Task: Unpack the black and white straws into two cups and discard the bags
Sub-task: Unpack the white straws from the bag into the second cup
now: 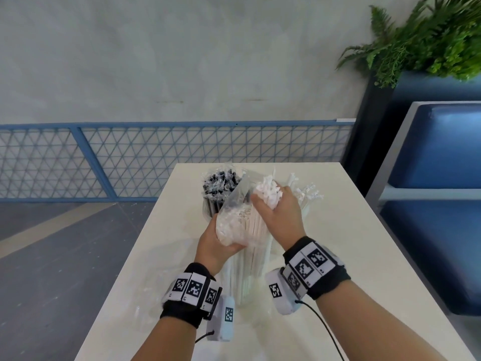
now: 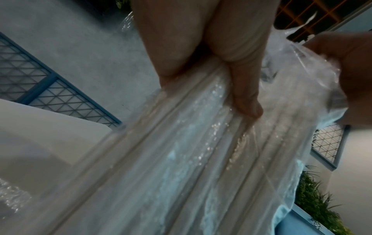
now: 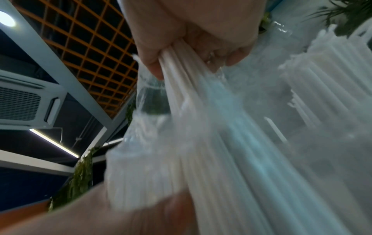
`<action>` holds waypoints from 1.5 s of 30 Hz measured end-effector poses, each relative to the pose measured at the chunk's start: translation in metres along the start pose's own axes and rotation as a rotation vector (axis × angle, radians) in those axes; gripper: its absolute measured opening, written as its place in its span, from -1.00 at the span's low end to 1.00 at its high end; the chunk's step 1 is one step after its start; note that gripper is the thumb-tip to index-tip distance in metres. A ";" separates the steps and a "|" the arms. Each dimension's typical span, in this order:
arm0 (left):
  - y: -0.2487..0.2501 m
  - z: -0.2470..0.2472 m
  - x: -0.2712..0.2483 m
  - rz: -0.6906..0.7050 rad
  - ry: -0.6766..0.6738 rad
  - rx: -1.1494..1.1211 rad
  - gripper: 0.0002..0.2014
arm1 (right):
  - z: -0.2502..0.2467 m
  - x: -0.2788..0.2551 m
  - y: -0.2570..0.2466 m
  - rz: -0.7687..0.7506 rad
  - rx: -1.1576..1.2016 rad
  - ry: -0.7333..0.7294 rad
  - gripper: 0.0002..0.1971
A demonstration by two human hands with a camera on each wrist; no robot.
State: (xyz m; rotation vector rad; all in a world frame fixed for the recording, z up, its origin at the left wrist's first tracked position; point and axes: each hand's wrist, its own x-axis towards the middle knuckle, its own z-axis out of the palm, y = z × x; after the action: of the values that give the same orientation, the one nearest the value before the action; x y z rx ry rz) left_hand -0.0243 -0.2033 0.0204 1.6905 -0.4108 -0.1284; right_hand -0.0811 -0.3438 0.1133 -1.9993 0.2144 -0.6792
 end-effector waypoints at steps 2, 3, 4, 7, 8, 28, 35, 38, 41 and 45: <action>0.000 0.001 0.000 -0.012 0.010 0.013 -0.22 | -0.007 0.007 -0.006 0.015 0.131 0.001 -0.87; 0.001 0.001 -0.001 -0.010 0.008 0.024 -0.24 | -0.009 0.010 -0.007 0.005 0.174 0.015 -0.87; 0.002 0.002 -0.002 -0.009 0.005 0.029 -0.25 | -0.010 0.013 -0.006 -0.007 0.202 0.038 -0.86; 0.006 0.002 -0.003 -0.013 0.008 0.010 -0.25 | -0.011 0.014 -0.007 -0.014 0.283 0.062 -0.83; 0.007 0.003 -0.004 -0.016 0.009 -0.006 -0.25 | -0.011 0.012 -0.007 -0.015 0.305 0.045 -0.82; 0.024 -0.002 -0.001 0.043 -0.012 0.044 -0.36 | -0.013 0.022 0.002 0.146 0.445 0.082 -0.68; 0.012 -0.004 0.000 -0.006 0.019 0.036 -0.37 | 0.002 0.009 0.018 0.171 0.239 -0.020 -0.69; 0.012 -0.005 0.001 0.004 0.009 0.045 -0.35 | -0.005 0.023 0.013 0.183 0.279 0.093 -0.70; 0.012 -0.004 0.002 -0.008 0.004 0.049 -0.34 | -0.015 0.037 0.005 0.229 0.430 0.211 -0.73; 0.008 -0.009 -0.001 -0.061 0.039 -0.038 -0.41 | -0.038 0.054 -0.002 0.242 0.588 0.321 -0.81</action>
State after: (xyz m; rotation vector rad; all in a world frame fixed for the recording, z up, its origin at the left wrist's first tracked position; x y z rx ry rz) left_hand -0.0238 -0.1960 0.0299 1.6660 -0.3255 -0.1468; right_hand -0.0579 -0.3939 0.1496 -1.2764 0.3908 -0.7946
